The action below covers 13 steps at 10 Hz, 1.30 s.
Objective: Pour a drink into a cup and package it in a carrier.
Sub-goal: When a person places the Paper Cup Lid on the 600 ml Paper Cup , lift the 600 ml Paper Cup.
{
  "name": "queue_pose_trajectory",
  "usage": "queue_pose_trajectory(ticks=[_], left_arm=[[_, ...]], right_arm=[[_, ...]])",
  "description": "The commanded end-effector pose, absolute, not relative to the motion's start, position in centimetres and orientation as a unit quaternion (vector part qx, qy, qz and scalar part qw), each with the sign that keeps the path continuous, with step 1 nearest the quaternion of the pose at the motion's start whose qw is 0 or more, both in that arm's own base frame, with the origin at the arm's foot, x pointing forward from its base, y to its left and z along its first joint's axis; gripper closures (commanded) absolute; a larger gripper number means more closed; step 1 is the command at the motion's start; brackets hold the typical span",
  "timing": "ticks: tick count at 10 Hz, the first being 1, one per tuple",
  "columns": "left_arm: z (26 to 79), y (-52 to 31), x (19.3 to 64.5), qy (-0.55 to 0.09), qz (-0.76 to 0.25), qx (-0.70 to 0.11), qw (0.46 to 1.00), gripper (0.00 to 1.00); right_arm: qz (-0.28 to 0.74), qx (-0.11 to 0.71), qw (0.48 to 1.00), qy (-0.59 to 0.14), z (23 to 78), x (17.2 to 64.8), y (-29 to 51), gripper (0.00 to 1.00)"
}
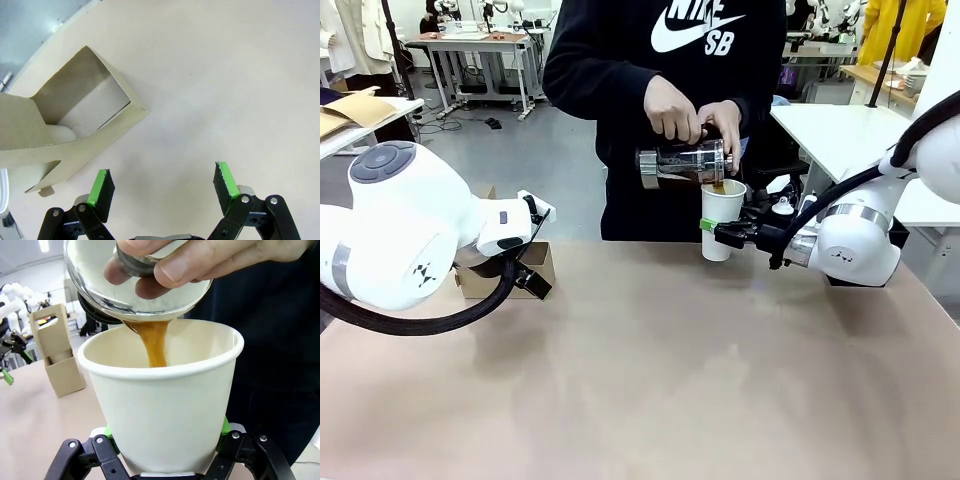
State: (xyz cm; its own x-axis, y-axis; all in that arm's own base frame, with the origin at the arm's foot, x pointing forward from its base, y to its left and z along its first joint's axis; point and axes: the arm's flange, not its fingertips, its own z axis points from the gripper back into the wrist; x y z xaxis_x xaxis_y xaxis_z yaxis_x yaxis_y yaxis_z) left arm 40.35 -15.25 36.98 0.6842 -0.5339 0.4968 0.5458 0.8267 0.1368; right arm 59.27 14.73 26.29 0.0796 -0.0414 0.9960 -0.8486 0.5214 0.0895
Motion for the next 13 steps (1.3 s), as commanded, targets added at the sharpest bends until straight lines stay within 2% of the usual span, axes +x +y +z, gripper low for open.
queue_pose_trajectory(ticks=[1,13], left_arm=[[37.02,-15.21,40.35,-0.268,-0.294,-0.012,0.918,0.0],[37.02,-15.21,40.35,-0.268,-0.294,-0.012,0.918,0.0]], right_arm=[[0.319,0.368,0.637,-0.598,26.83,58.85,14.87,0.19],[0.319,0.368,0.637,-0.598,26.83,58.85,14.87,0.19]])
